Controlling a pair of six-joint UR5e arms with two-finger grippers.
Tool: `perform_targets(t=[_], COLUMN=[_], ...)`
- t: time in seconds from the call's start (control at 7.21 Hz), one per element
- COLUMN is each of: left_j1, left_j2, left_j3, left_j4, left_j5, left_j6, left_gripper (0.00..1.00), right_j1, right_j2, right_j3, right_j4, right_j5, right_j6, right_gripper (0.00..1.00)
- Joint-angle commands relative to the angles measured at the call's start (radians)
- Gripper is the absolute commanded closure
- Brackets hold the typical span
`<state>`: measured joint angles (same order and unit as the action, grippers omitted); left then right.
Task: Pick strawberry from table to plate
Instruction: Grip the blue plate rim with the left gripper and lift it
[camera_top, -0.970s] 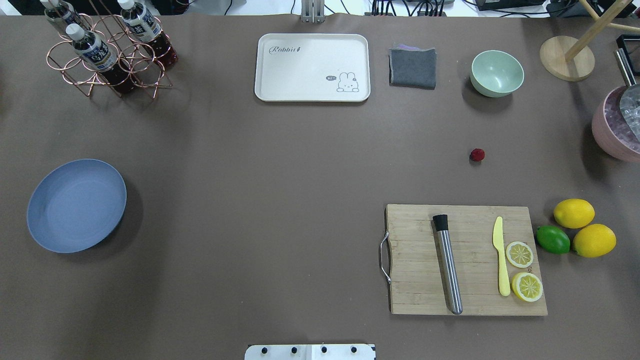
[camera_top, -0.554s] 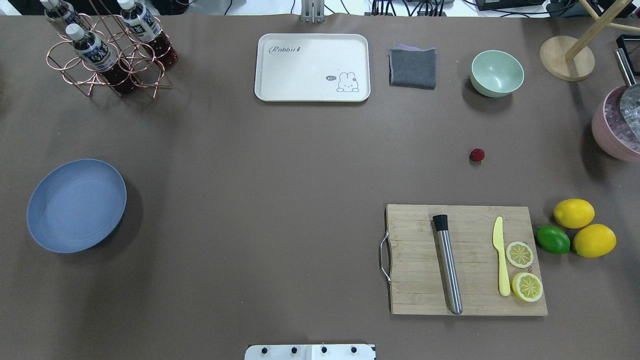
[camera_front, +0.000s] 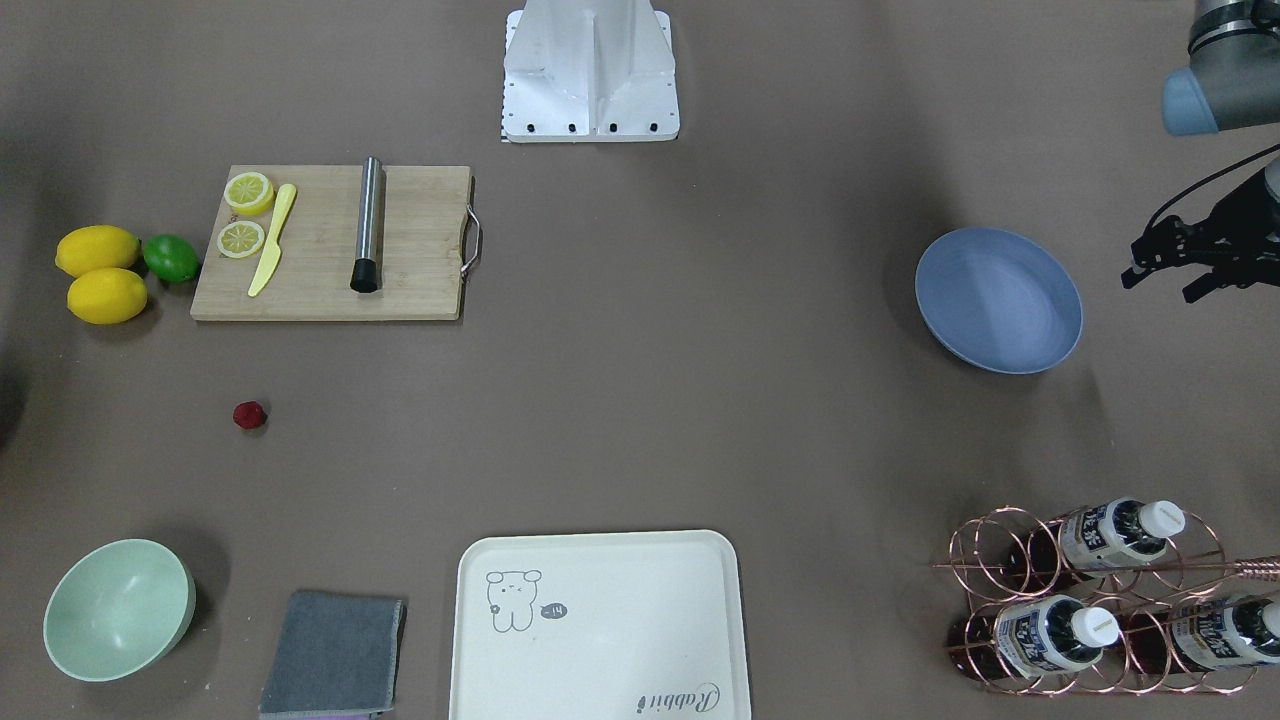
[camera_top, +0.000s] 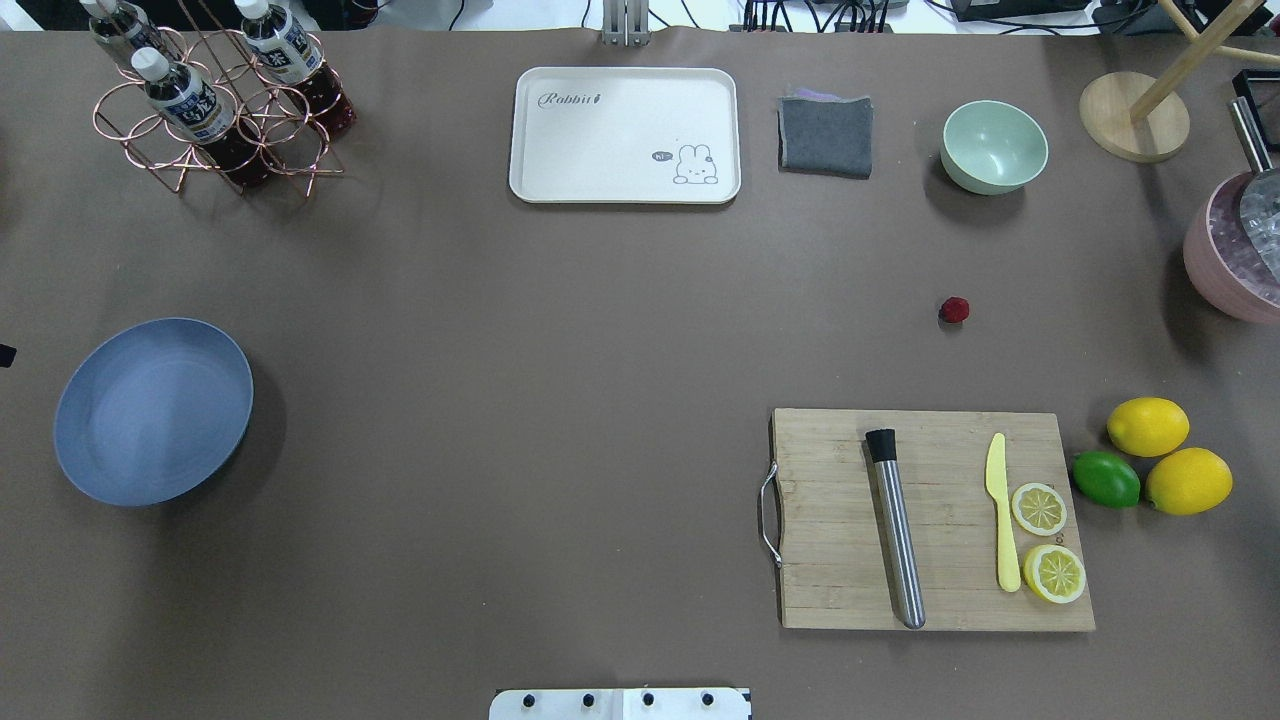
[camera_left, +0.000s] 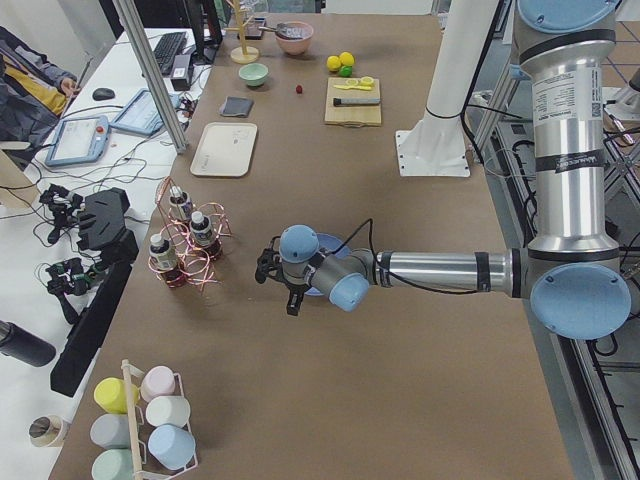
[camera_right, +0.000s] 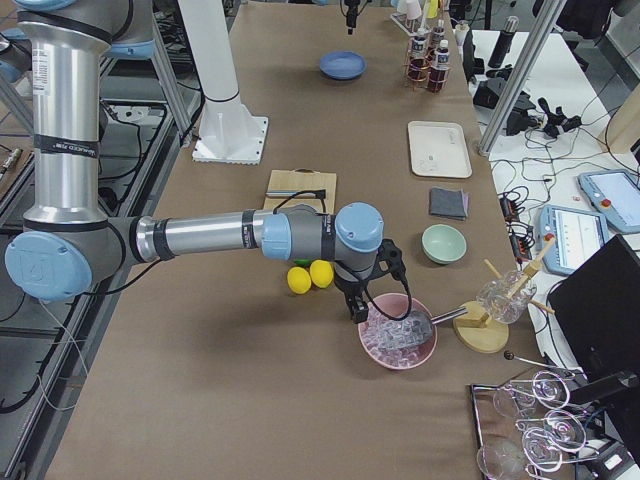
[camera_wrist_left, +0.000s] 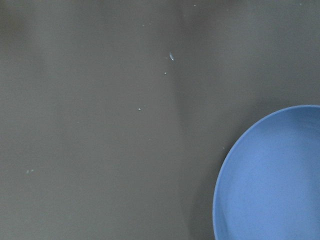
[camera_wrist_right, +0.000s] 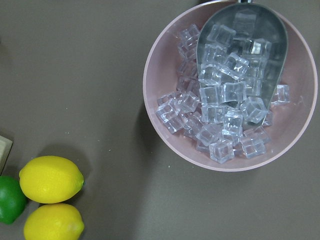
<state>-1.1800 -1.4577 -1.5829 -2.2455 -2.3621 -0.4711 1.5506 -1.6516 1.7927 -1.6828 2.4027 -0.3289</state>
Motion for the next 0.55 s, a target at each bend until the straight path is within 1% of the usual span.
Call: perform_targets(t=[0.0,0.28,0.42], left_j1=[0.092,0.135,0.148], left_j2=[-0.027,-0.033,-0.035], left_j3=[0.072,0.08,0.09], left_j4=[-0.145,-0.16,-0.161], left_j5=[0.053,0.067,0.079], left_j6=[-0.134,-0.173,-0.173], left_gripper=[0.14,0.17,0.23], right_j1=[-0.02,-0.037,-0.037], right_j2=[0.003,0.019,0.018], right_j3=[-0.001,-0.004,-0.001], right_j4=[0.002,0.002,0.002], right_j5=[0.012,0.007,0.007], right_j6=[0.007,0.008,0.008], right_gripper=[0.0,0.0,0.0])
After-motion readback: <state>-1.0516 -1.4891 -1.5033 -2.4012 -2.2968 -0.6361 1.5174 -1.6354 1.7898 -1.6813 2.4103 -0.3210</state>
